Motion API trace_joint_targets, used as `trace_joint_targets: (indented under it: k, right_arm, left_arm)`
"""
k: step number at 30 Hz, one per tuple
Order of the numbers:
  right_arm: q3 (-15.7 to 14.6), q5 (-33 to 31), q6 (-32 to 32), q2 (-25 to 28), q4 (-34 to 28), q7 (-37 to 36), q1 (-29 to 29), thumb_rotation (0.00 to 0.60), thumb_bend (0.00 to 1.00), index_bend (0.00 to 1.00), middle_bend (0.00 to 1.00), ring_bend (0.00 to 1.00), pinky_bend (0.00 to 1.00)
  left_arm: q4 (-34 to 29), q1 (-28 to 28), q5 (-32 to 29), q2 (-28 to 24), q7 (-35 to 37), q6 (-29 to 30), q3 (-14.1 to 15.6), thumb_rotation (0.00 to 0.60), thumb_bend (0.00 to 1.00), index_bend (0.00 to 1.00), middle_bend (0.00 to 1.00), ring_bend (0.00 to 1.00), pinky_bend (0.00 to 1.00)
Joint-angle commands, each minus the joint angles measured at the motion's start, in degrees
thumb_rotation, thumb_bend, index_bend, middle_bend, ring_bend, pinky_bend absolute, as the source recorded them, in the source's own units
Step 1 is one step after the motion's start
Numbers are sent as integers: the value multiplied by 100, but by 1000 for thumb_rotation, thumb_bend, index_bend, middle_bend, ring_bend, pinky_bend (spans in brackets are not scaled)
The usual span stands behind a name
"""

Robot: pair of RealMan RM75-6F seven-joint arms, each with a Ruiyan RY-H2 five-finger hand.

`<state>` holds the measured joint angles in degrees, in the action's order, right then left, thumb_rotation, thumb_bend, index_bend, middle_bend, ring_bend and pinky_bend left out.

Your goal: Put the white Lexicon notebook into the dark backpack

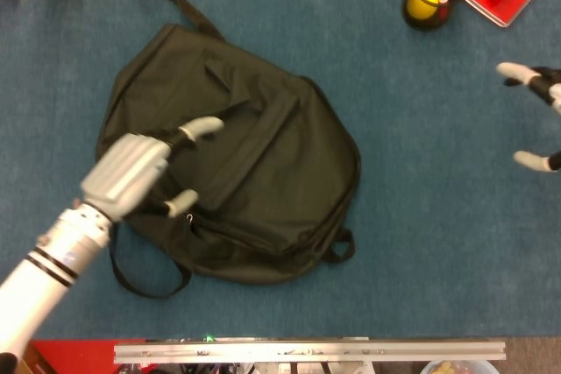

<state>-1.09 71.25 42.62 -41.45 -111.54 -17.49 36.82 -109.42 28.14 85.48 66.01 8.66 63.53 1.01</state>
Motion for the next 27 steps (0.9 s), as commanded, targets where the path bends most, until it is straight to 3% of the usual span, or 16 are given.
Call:
trace_joint_targets:
  k: [1, 8, 14, 21, 27]
  right_arm:
    - [-155, 8, 862, -174, 135, 751, -567, 600, 234, 127, 223, 75, 82]
    - [-284, 200, 2416, -656, 509, 1957, -1480, 600, 237, 198, 270, 97, 87]
    - [-386, 545, 2916, -943, 869, 2337, -1899, 600, 243, 215, 274, 97, 86]
    - [-359, 911, 3441, -1129, 1097, 2171, -2294, 600, 245, 229, 274, 97, 87]
    - [-327, 1220, 3951, -1243, 1200, 2542, -2597, 600, 243, 238, 280, 105, 87]
  left_arm:
    - [350, -198, 58, -165, 23, 303, -21, 600, 272, 125, 240, 286, 295]
    - [1134, -721, 104, -176, 109, 1250, -129, 600, 272, 194, 259, 290, 295]
    - [1561, -1199, 76, -183, 32, 1933, -142, 600, 272, 228, 276, 294, 295]
    - [1979, -1818, 99, -135, 47, 2667, -44, 600, 272, 270, 284, 294, 295]
    - [2130, -2193, 198, -232, -56, 2979, 91, 600, 272, 277, 298, 294, 295]
